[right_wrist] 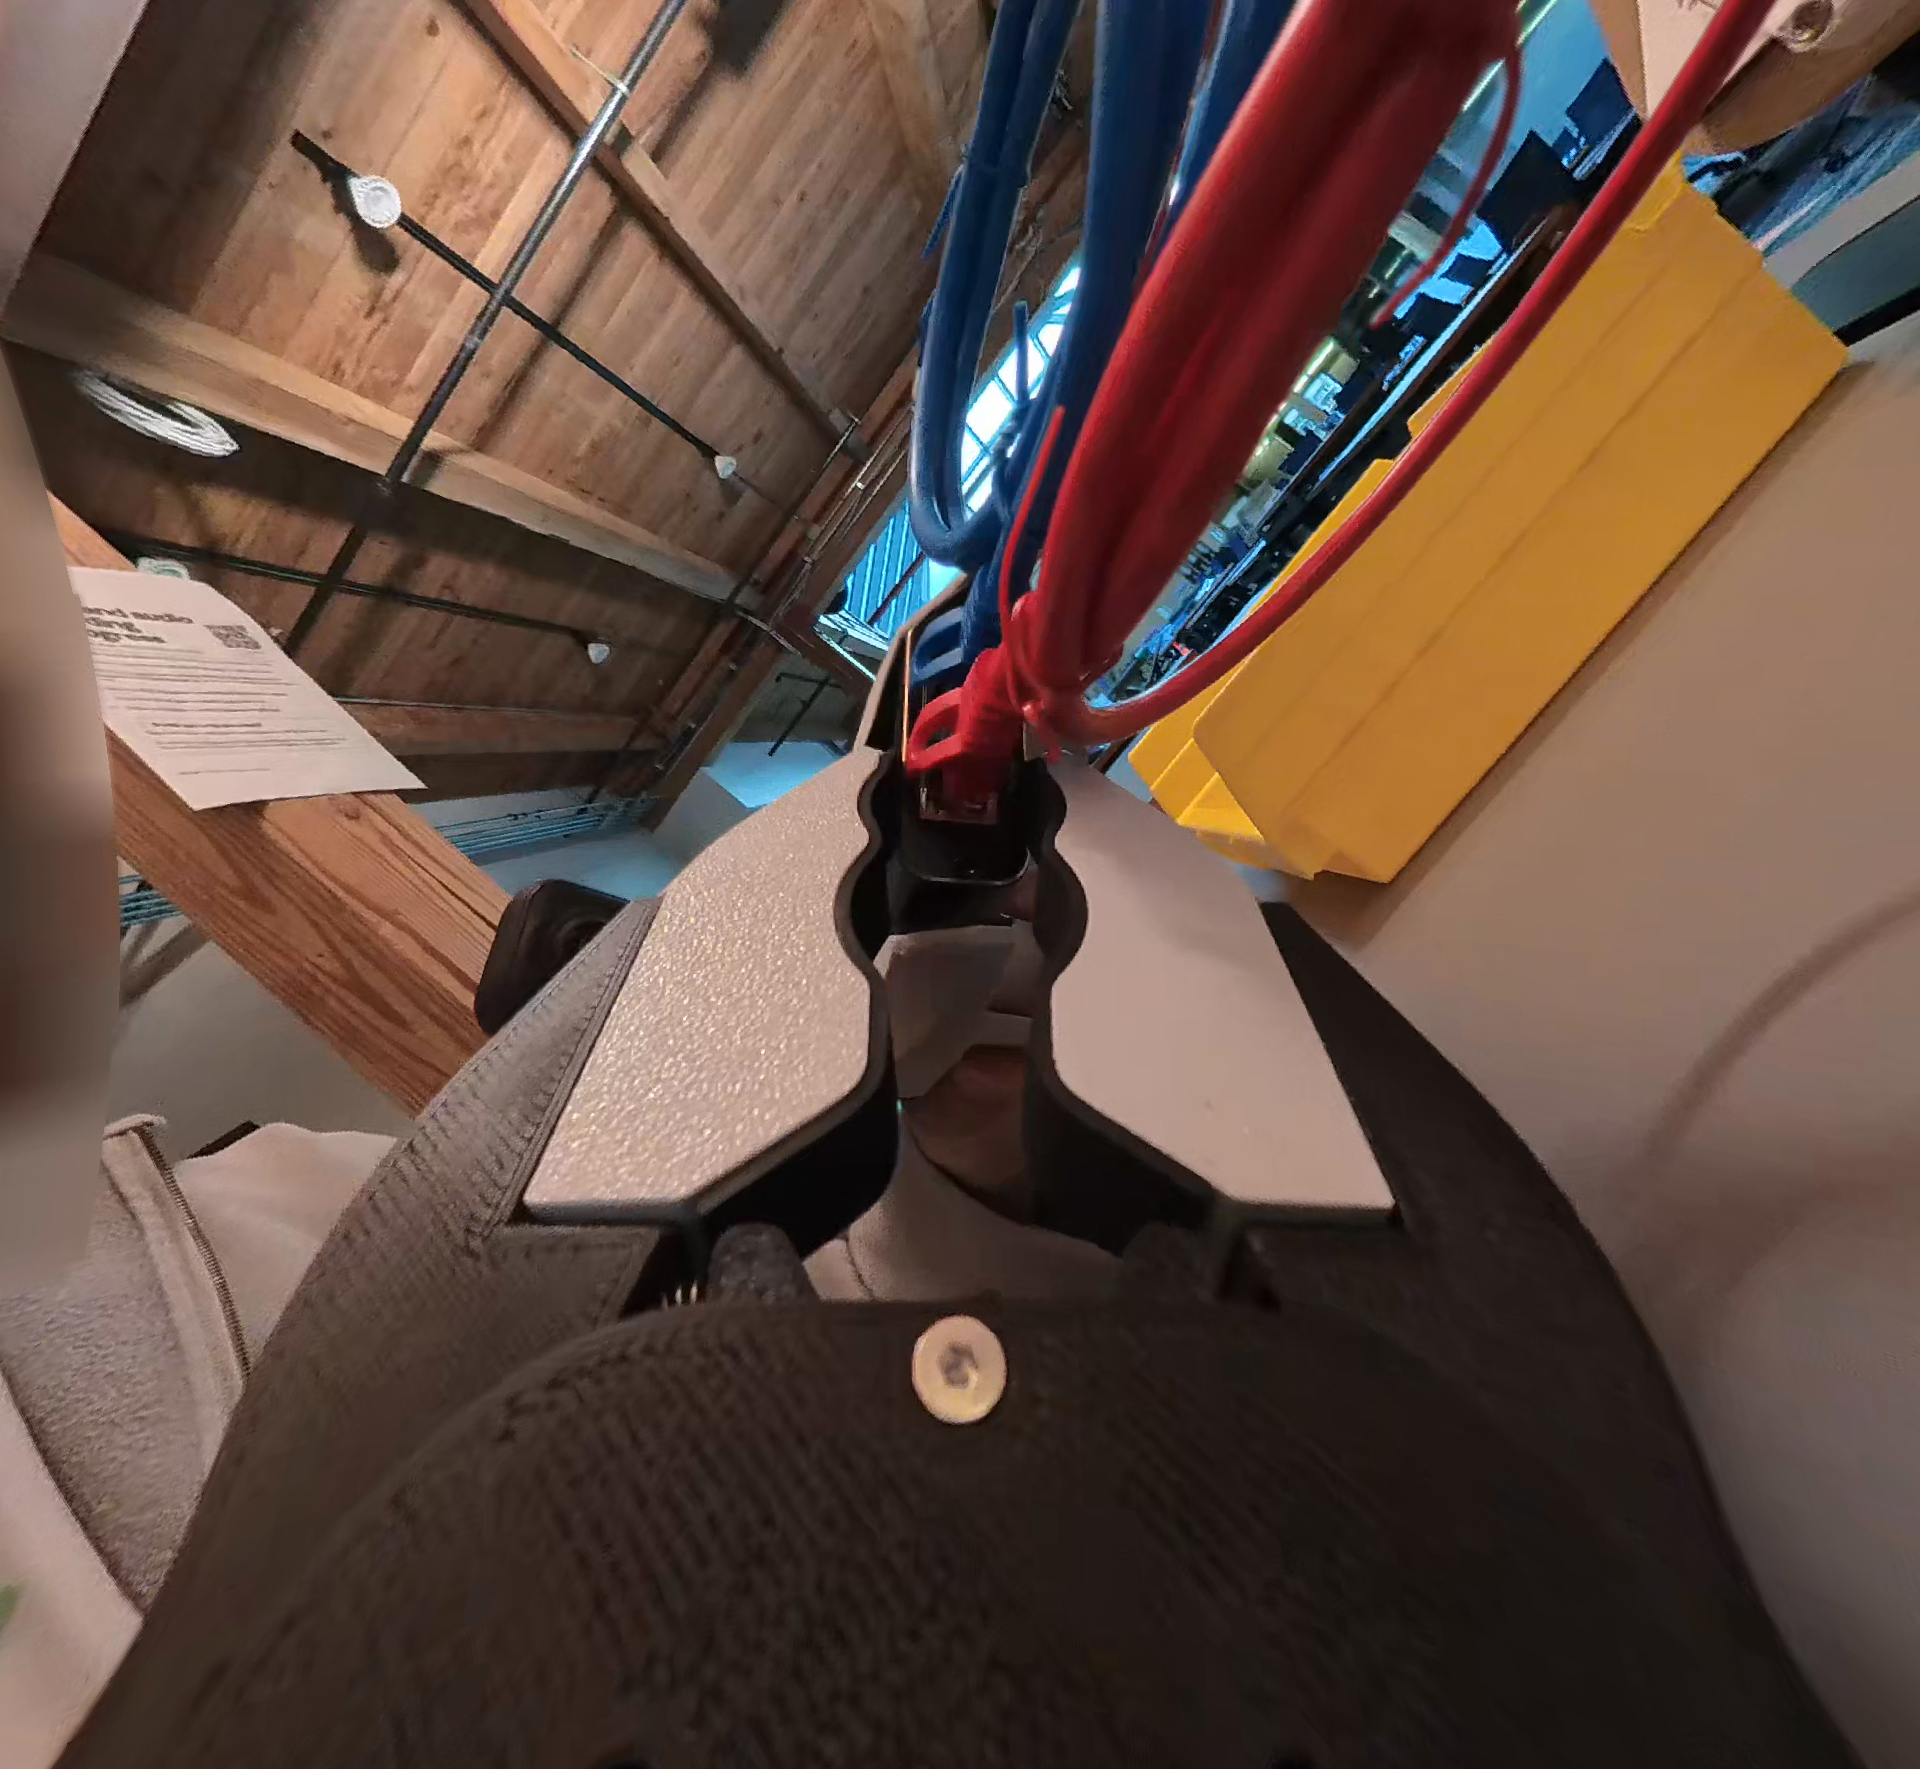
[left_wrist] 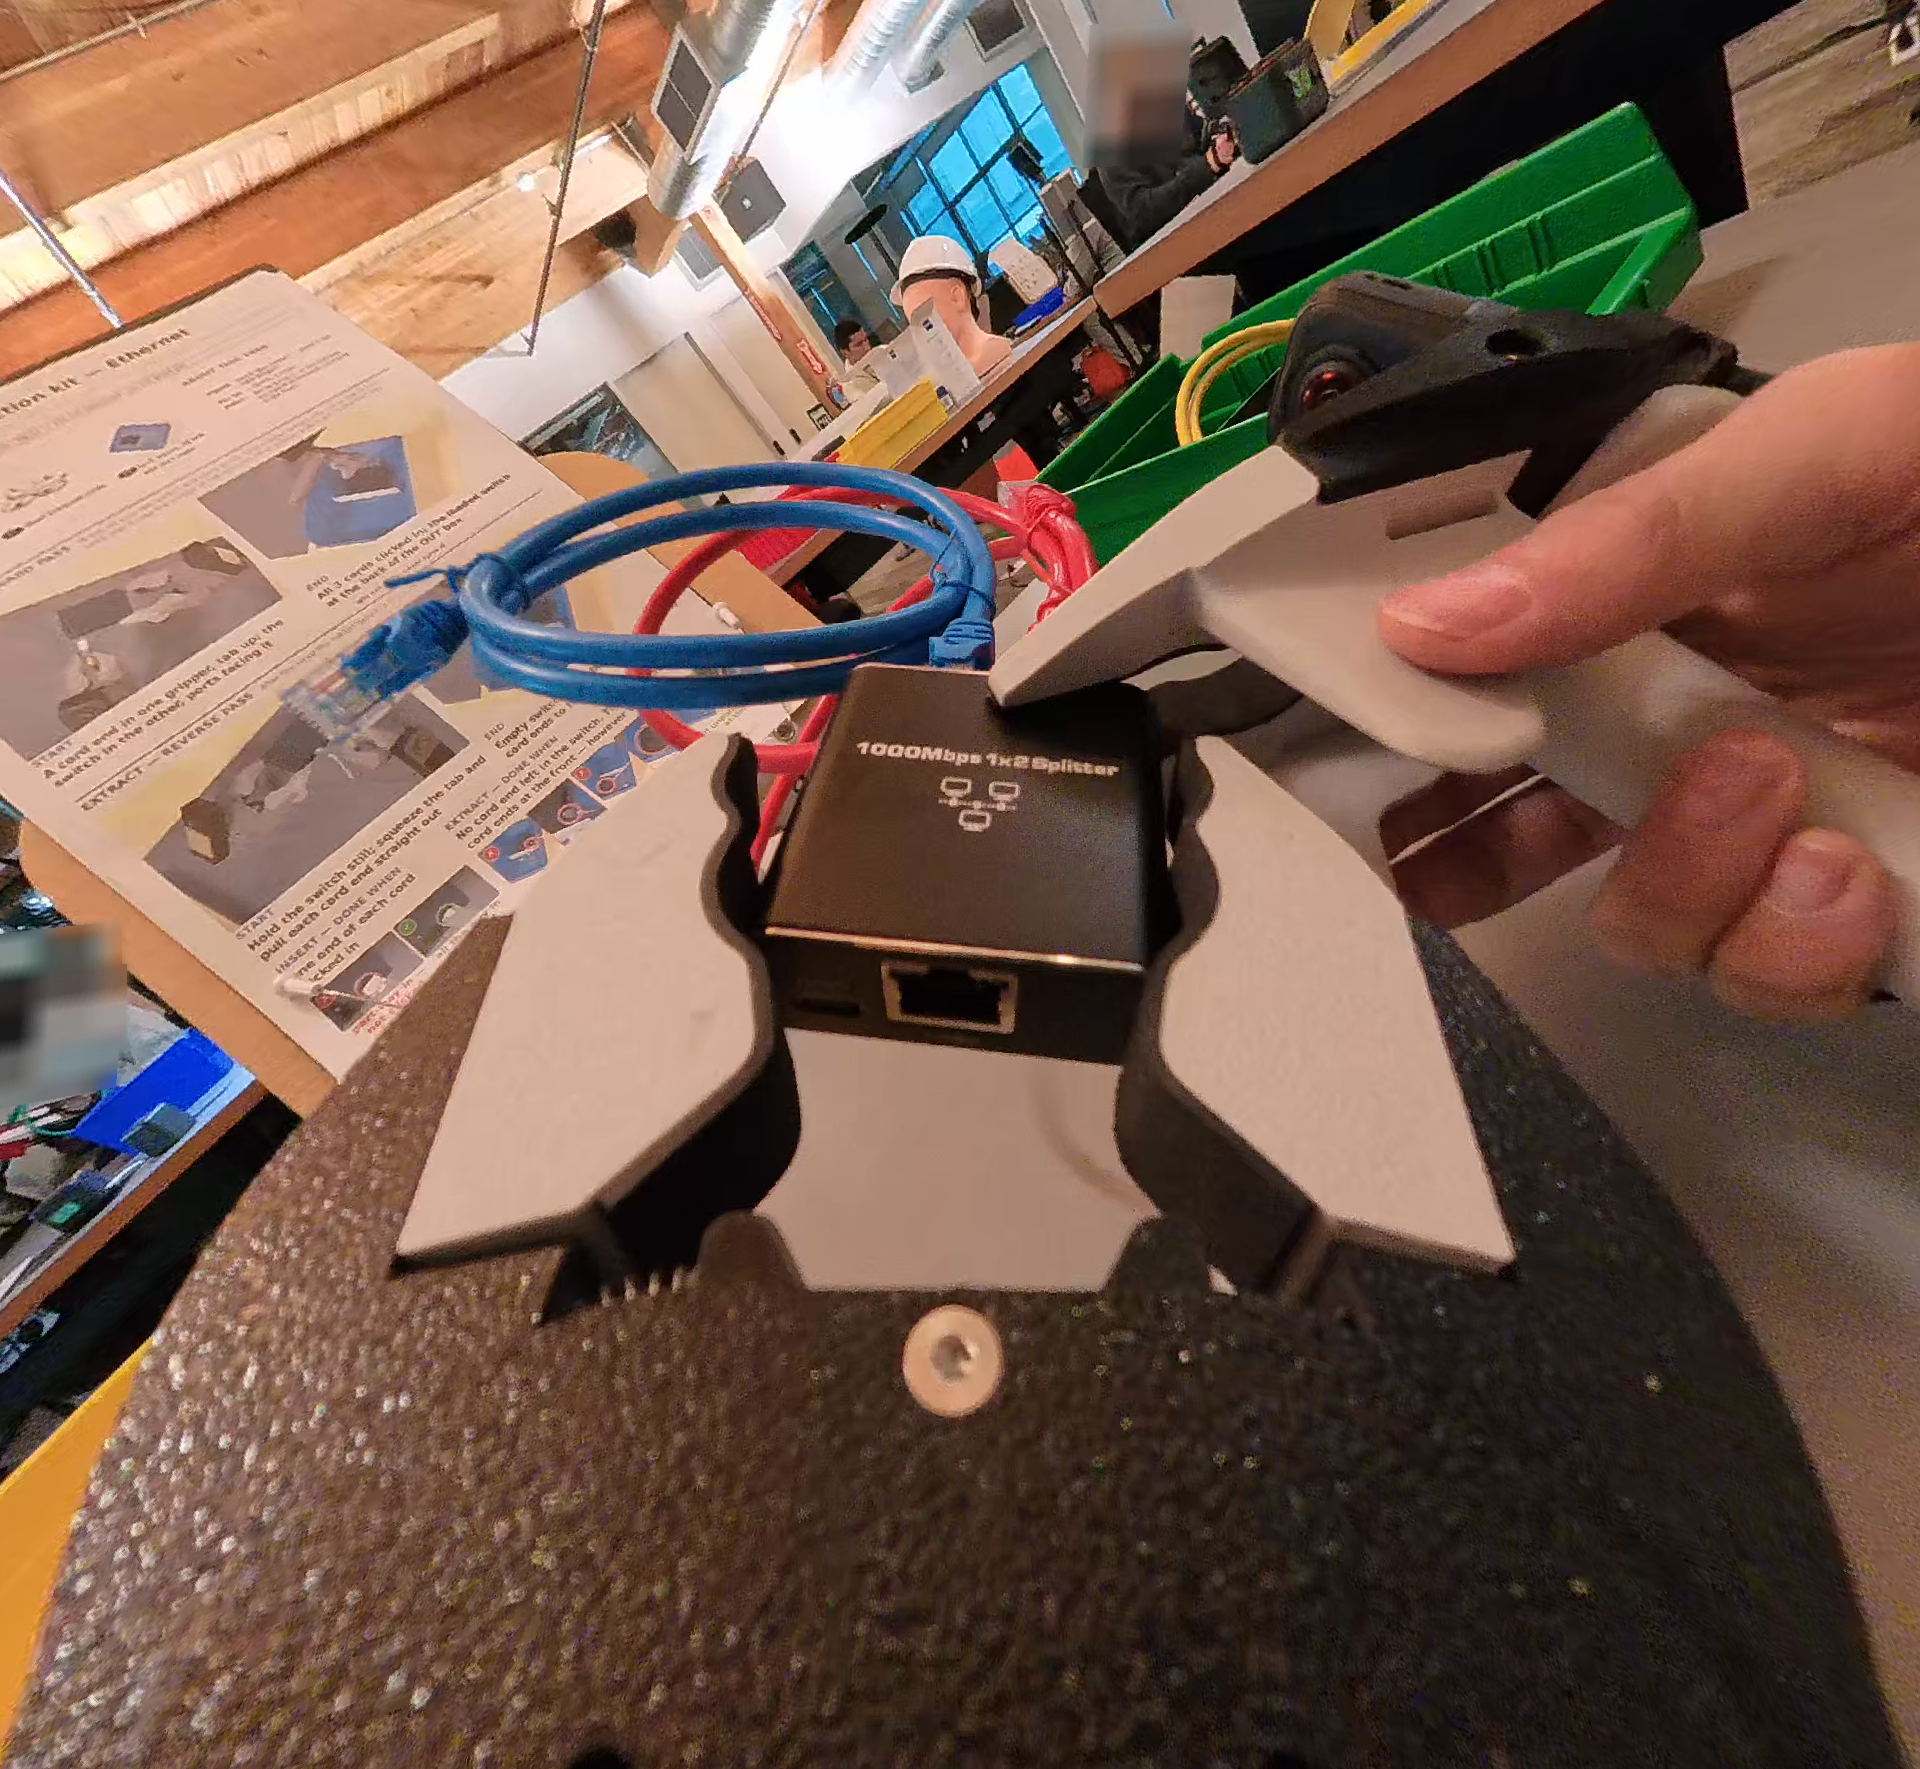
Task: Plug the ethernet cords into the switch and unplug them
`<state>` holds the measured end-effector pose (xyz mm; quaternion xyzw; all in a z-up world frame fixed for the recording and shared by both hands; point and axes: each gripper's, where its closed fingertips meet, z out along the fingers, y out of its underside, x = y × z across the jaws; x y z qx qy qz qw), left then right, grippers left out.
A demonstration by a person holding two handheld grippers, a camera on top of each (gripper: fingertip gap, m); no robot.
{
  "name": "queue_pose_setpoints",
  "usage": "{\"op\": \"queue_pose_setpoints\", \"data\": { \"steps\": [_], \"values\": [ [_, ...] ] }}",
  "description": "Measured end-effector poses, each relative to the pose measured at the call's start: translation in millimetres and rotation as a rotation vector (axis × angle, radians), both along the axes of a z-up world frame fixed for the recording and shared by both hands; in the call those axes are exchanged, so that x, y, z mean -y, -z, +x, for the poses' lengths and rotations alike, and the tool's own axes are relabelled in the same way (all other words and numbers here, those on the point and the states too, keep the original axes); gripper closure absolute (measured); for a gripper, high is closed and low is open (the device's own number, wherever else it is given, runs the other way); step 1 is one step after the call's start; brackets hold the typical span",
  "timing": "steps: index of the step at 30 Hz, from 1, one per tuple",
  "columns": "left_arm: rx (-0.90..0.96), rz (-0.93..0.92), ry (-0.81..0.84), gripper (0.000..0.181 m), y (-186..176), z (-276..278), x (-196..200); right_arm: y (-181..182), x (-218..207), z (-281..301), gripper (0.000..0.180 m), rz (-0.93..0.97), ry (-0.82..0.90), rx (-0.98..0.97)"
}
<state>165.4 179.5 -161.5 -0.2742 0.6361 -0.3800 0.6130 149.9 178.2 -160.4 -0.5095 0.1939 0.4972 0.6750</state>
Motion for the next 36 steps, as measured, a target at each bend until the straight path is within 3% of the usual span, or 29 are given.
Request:
{"op": "queue_pose_setpoints", "data": {
  "steps": [25,36],
  "values": [
    [0.033,-0.036,-0.001,0.105,0,-1,1,-9,3,-2,0.155,0.075,0.166,0.313],
    [0.031,-0.032,-0.024,0.105,1,0,2,-11,6,0,0.156,0.093,0.15,0.29]
  ]
}}
